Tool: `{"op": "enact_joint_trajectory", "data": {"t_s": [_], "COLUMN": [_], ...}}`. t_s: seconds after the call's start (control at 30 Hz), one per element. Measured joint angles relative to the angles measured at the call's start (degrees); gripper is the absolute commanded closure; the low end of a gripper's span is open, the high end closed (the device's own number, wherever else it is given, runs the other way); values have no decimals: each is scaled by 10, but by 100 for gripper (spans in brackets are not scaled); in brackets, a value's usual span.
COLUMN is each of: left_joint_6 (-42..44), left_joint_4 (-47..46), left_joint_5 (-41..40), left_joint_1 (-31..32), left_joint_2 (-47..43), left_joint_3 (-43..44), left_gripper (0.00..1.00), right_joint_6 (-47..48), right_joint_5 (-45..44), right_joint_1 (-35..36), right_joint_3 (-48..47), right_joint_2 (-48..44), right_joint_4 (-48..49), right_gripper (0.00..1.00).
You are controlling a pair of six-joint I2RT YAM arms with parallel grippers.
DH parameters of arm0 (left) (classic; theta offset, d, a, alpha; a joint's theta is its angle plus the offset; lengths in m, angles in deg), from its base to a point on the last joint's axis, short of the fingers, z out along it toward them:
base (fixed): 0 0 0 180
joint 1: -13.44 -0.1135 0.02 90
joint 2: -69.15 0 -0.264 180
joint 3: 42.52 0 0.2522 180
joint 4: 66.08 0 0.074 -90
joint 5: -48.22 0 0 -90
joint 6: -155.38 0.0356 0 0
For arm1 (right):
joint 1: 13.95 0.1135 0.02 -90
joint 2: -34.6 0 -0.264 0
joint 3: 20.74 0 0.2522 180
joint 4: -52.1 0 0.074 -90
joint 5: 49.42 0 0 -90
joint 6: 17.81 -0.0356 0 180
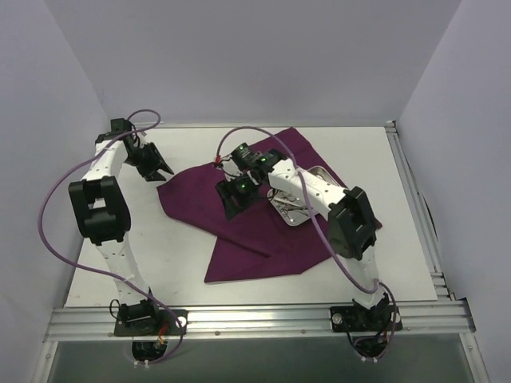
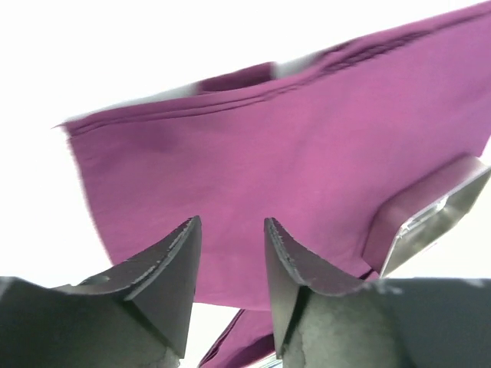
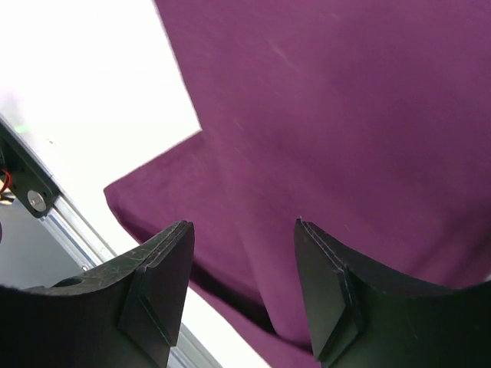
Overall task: Open and lay out the surgical kit
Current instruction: Smooth out the surgical kit at the center of the board.
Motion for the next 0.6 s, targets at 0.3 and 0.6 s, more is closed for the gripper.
{"op": "enact_joint_trajectory", "data": {"t_s": [0.3,0.6], "left_joint_6": [-3,-18], "left_joint_4": [7,-9], "left_joint_5": [-20,-15], "left_joint_1": [-41,-42], "left_joint_2": [-2,0], "left_joint_3": [-15,-16], "left_gripper": [50,59], "right_joint_6": [2,-10], "right_joint_5": [-3,-7], "right_joint_1": [87,150], "right_joint_3": [-56,-5], "right_joint_2": [73,82], "right_joint_4": [4,53], "right_gripper": [47,47]}}
